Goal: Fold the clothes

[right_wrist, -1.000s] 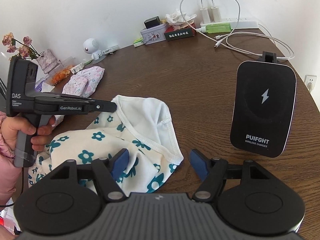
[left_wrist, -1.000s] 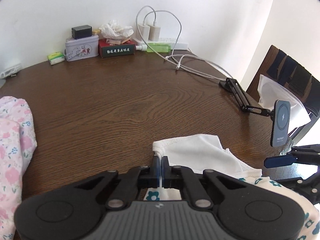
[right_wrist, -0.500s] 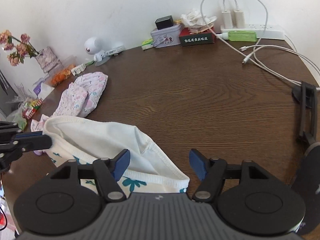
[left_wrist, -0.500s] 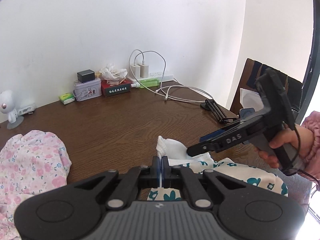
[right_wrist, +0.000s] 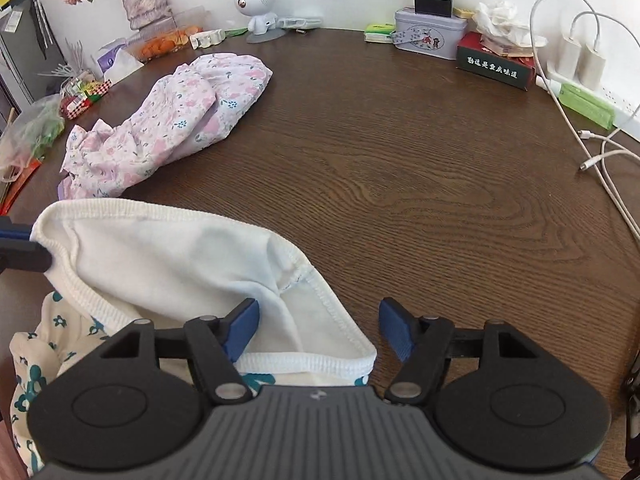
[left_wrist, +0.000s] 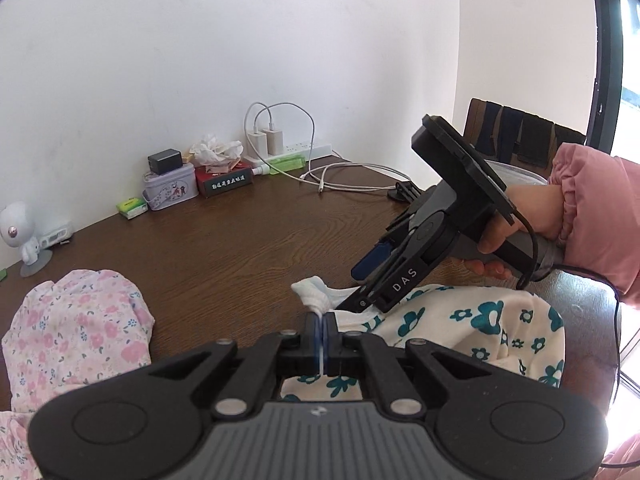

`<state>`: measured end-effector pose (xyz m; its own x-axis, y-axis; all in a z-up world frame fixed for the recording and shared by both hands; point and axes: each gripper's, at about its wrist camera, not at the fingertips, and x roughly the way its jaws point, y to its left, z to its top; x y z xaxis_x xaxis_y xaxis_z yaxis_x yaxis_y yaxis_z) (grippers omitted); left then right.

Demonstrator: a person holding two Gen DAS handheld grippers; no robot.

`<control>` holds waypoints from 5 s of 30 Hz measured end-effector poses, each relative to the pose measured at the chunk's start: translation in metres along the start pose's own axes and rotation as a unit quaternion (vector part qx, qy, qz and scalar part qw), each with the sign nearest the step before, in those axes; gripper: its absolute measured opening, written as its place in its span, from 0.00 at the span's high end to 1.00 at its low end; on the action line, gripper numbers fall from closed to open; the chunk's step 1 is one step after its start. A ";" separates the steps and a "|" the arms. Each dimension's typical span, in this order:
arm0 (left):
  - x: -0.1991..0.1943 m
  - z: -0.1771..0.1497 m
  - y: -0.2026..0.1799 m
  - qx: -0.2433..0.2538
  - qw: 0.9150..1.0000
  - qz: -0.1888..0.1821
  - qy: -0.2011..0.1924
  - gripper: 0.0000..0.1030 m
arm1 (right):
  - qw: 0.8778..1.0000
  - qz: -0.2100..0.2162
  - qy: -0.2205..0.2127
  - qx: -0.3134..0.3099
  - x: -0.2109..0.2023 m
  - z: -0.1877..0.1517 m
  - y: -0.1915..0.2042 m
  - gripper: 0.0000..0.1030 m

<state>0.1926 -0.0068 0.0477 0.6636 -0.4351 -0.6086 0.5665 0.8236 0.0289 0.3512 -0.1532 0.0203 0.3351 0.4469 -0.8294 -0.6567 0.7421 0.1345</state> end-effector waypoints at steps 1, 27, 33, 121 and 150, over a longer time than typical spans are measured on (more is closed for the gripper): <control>0.000 -0.002 0.000 -0.002 1.000 0.000 0.001 1.00 | 1.000 -0.003 0.003 -0.004 0.002 0.001 0.000 0.34; 0.018 -0.016 0.045 -0.129 0.992 0.005 -0.001 0.50 | 0.991 -0.057 -0.096 -0.069 -0.063 -0.024 0.048 0.95; 0.068 -0.019 0.063 -0.169 0.984 -0.035 0.037 0.48 | 0.987 -0.051 -0.135 -0.074 -0.083 -0.039 0.057 0.95; -0.075 -0.111 -0.152 0.184 0.983 -0.024 -0.013 0.91 | 0.982 -0.111 -0.151 -0.010 -0.152 -0.223 0.133 0.60; -0.045 -0.092 -0.120 0.002 0.989 -0.072 0.129 0.94 | 0.994 0.040 -0.104 -0.011 -0.174 -0.227 0.135 0.74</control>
<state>0.0500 -0.0527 -0.0011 0.4295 -0.4395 -0.7889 0.6481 0.7584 -0.0697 0.0511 -0.2438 0.0595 0.4117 0.6000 -0.6859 -0.7013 0.6892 0.1819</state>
